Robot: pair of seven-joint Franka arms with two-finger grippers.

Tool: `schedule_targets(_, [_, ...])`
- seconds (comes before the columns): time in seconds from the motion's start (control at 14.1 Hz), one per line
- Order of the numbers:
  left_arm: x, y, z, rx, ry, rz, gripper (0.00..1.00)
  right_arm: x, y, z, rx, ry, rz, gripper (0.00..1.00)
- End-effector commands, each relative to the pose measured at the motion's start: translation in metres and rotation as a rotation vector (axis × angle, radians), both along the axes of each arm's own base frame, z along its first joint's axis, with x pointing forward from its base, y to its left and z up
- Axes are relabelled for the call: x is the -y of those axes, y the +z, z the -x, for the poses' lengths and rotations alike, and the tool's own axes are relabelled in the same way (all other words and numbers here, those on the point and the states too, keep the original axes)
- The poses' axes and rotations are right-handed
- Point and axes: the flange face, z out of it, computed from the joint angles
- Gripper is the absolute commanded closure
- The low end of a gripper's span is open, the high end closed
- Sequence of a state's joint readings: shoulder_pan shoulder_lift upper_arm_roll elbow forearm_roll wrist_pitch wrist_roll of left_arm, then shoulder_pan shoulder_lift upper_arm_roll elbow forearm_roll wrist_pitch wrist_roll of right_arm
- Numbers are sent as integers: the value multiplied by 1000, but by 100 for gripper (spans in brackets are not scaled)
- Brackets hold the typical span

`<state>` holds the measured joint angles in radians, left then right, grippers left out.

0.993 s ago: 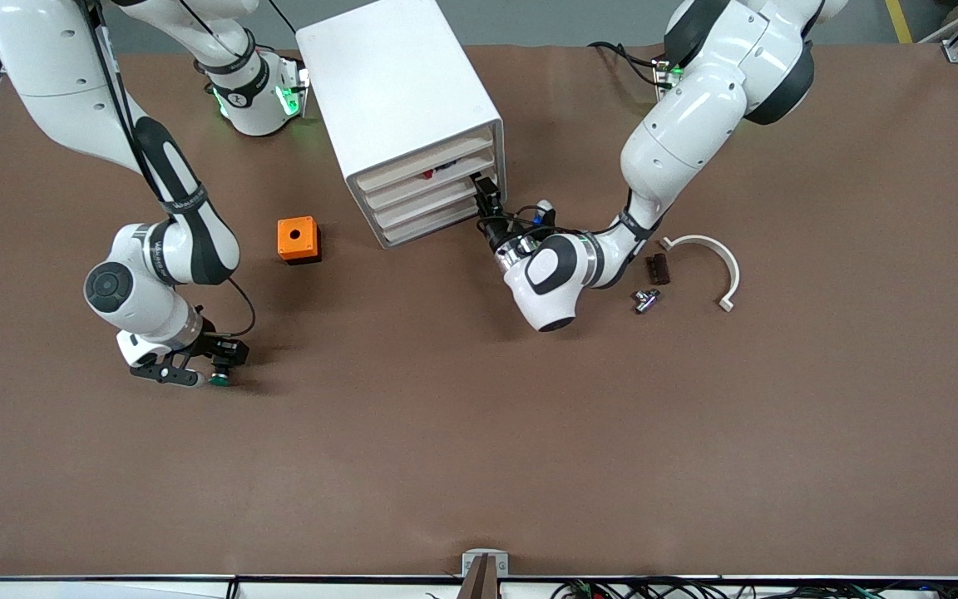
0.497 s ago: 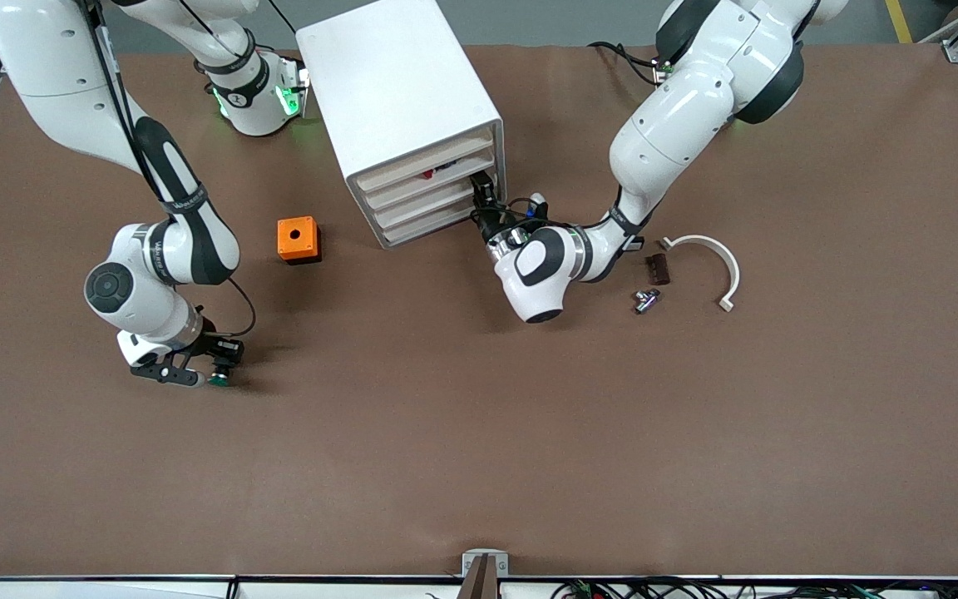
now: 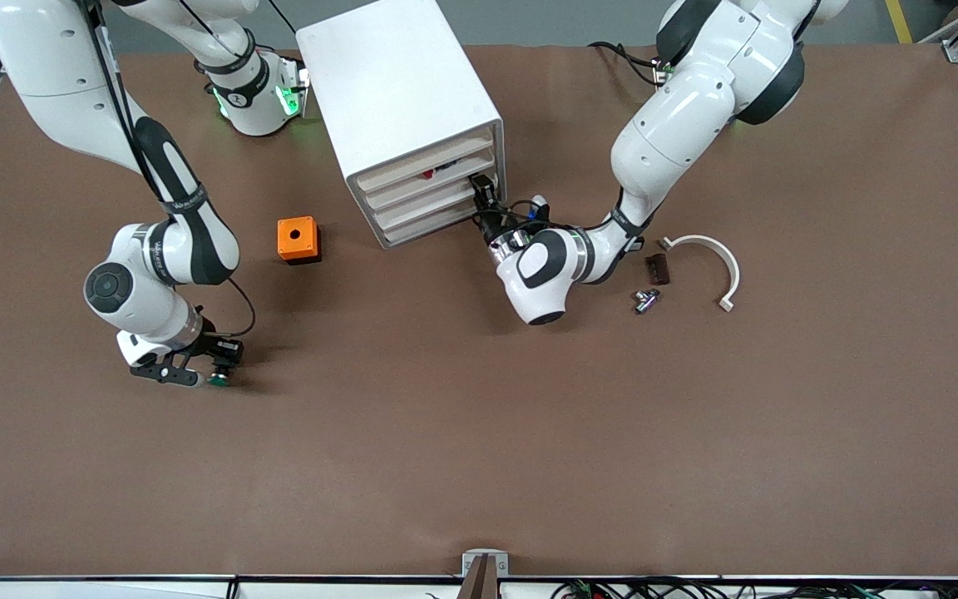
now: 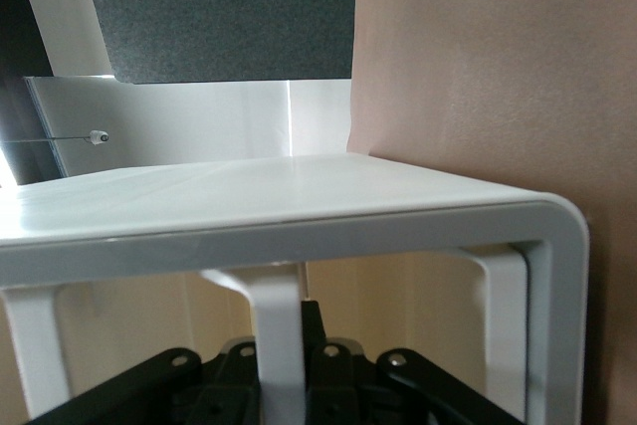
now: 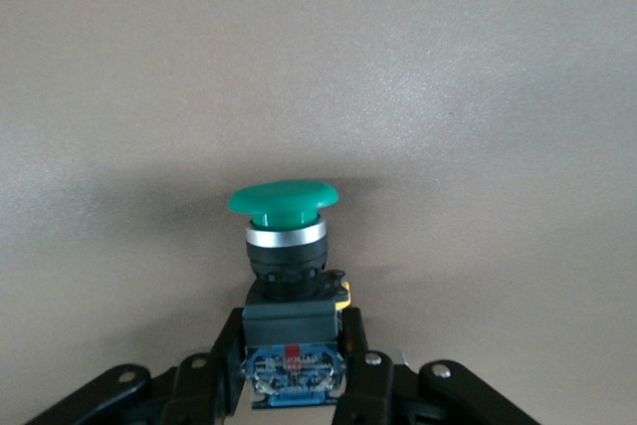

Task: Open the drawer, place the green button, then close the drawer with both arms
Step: 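Grip the front of the cabinet drawer with the left gripper, then pull the drawer open with the left gripper while the right gripper lifts the button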

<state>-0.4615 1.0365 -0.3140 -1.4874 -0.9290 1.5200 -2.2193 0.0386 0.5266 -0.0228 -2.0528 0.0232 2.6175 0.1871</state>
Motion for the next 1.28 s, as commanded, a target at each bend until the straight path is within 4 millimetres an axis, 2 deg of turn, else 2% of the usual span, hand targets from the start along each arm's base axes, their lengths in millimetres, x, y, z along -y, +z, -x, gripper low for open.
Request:
schedule_targets(0.0, [-5,0,-14,2,34,13,92,3,5,-1,5,-7,-8,100])
schedule_targets(0.35, [-32,2,-45,14,95,11,89,0,11,-7,20,-9,-8,100])
schedule_targets(0.5, [-46,2,-67,47,128,-3,89,-1,14,-10,16,-10,-10,100])
schedule_targets(0.71, [-58,8,-88,72,165,3,87,-7,26,-17,-48,-78,-54,100])
schedule_targets(0.78, [-61,8,-92,75,173,3,87,-15,33,-17,-60,-131,-90,100])
schedule_targets(0.92, [-66,9,-97,79,183,4,87,-43,51,-19,-42,-192,-125,100])
schedule_targets(1.14, [-71,9,-99,81,186,3,83,-113,83,-18,-54,-267,-135,100])
schedule_targets(1.21, [-71,8,-99,81,187,2,78,-126,95,-21,-82,-302,-136,100])
